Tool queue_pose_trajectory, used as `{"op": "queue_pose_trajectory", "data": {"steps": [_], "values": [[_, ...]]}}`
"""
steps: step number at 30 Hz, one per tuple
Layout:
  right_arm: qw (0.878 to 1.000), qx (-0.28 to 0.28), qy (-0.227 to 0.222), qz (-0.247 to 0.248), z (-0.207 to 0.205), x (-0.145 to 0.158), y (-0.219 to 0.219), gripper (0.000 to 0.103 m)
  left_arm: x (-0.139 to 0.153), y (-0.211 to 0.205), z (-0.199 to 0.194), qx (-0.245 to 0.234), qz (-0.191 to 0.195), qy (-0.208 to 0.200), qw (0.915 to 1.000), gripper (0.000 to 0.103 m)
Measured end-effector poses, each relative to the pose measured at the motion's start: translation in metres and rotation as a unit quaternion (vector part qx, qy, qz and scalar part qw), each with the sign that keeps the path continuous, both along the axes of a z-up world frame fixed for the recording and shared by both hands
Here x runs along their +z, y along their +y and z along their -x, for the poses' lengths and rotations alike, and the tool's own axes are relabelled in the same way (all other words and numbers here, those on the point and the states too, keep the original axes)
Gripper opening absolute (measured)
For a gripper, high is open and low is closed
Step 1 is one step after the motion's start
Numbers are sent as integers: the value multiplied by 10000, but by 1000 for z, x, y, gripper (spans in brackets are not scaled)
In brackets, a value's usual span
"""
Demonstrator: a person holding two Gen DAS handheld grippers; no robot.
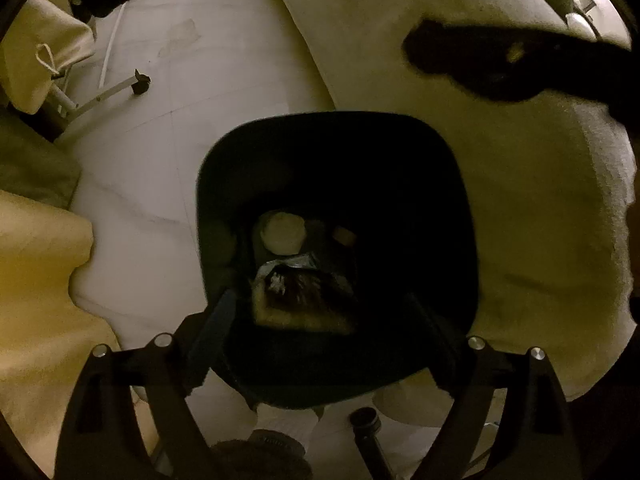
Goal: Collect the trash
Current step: 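Open the left tool to drop the wipe pack into the bin, then move both tools back toward the bubble wrap and black piece on the bed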
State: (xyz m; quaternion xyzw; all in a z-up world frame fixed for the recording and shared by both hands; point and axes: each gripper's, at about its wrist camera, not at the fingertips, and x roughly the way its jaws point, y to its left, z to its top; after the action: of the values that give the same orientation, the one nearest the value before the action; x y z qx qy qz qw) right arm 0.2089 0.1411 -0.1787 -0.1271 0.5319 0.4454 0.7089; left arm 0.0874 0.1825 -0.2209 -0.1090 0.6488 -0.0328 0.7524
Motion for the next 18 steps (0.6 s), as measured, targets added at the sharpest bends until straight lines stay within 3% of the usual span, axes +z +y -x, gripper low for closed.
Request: {"op": "queue_pose_trajectory", "data": {"steps": [9, 18], "values": [[9986, 166, 115, 479, 8, -37, 19, 20, 21, 20, 15, 195, -70, -448, 9988, 89], [9944, 394, 253, 944, 22, -73, 29, 20, 58, 41, 16, 484, -244, -1233, 9909, 74]]}}
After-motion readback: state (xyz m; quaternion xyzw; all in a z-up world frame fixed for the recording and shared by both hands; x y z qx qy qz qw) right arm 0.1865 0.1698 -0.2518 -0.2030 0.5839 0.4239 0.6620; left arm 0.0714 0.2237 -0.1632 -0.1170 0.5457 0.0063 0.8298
